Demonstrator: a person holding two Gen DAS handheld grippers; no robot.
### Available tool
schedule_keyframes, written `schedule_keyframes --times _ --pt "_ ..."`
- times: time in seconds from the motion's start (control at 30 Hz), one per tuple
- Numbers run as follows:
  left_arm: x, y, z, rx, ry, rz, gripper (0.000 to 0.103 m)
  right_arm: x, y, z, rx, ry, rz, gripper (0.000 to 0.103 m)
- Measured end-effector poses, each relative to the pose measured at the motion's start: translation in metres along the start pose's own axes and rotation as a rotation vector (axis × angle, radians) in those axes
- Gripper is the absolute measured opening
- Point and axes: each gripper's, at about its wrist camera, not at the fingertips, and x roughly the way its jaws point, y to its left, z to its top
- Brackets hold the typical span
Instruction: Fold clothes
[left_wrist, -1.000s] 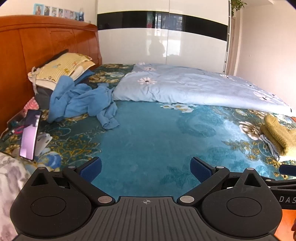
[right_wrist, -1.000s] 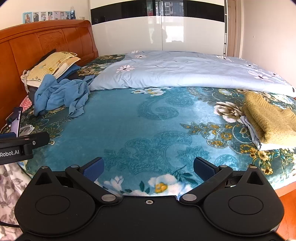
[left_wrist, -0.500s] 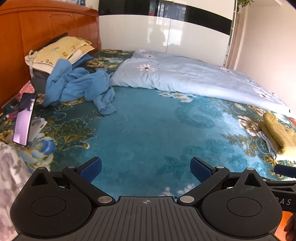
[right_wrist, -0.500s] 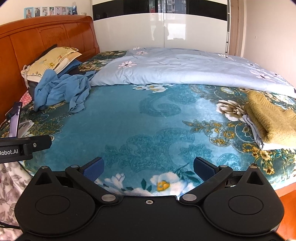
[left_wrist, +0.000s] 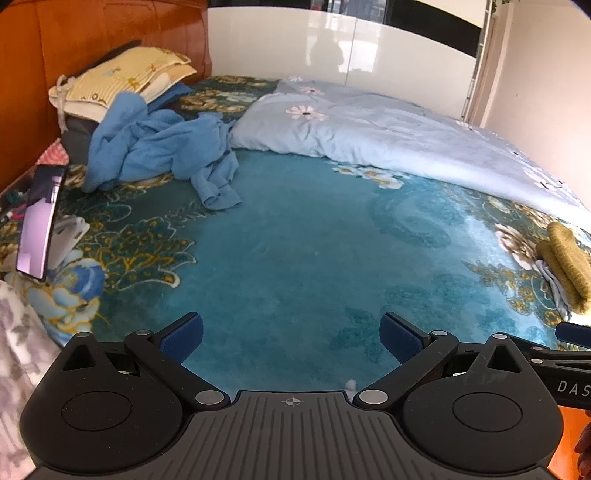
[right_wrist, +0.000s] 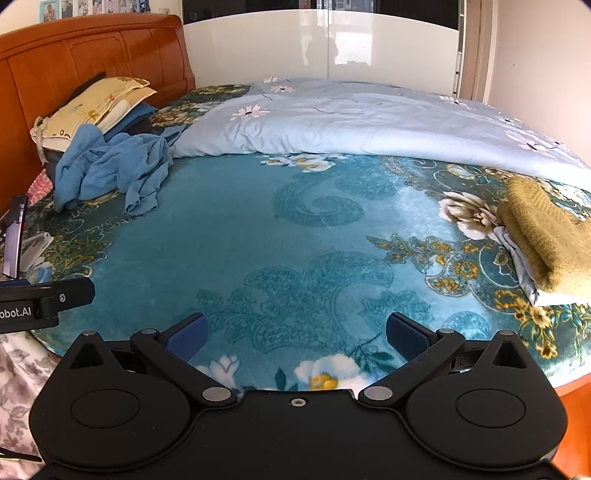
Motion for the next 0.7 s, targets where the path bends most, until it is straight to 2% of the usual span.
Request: schedule_keyframes --times 0.5,0.7 --pt "0.057 0.014 0.022 -0.058 0.068 0.029 0.103 0.058 -0.004 0.026 -0.009 0.066 -0.01 0.102" --pt "0.08 0.02 0.034 -0.066 0.063 0.04 0.103 0.082 -0.005 0.035 -0.013 0.082 -0.015 0.102"
